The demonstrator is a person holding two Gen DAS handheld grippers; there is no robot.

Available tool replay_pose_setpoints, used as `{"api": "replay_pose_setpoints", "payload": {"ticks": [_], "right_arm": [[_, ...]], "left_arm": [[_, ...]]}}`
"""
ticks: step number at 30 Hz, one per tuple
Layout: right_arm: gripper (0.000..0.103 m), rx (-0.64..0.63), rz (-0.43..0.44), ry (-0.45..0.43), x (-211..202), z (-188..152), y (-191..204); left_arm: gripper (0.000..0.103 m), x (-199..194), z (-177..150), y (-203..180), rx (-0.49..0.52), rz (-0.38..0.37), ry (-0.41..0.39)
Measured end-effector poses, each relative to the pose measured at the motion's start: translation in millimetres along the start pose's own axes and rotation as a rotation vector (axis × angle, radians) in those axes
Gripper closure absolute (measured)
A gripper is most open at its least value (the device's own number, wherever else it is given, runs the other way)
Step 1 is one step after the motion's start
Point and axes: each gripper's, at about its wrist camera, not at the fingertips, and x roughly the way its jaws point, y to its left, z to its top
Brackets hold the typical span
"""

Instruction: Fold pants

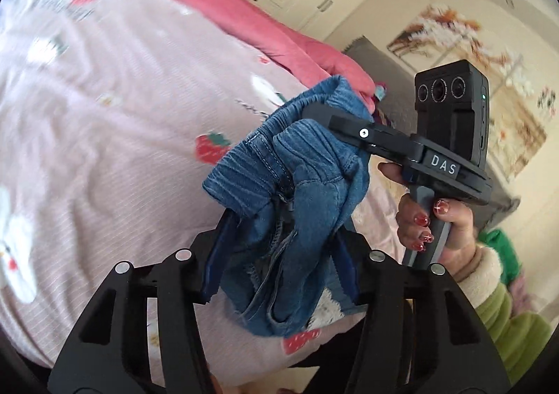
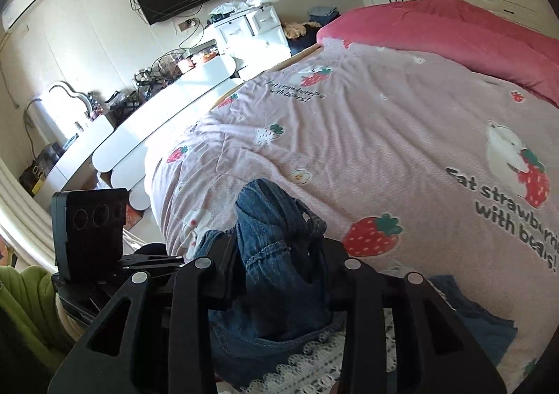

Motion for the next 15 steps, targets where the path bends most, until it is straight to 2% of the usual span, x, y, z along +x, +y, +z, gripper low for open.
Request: {"api": "replay_pose_setpoints", "payload": {"ticks": [5, 7, 9, 15], "right_arm": [[0.067, 0.069, -0.029, -0.029, -29.6, -28.9, -38.4], [0.064, 0.112, -0.04, -0.037, -41.0, -46.2, -54.6], [0.054, 0.157, -0.058, -0.044, -49.1, -64.4, -69.7], [0.044, 0.257, -0.074, -0.089, -77.5, -111.9, -91.9]], "left_arm": [[0.058, 34.9, -0.5, -34.1, 0.064, 0.006, 0.069], [0.058, 48.7, 0.6, -37.8, 0.089, 0.011, 0.092], [0.055, 58.3, -4.8, -45.7, 0.112, 0.01, 0.114], [0.051, 70.6, -21.8, -65.7, 0.17, -0.002, 0.156]]}}
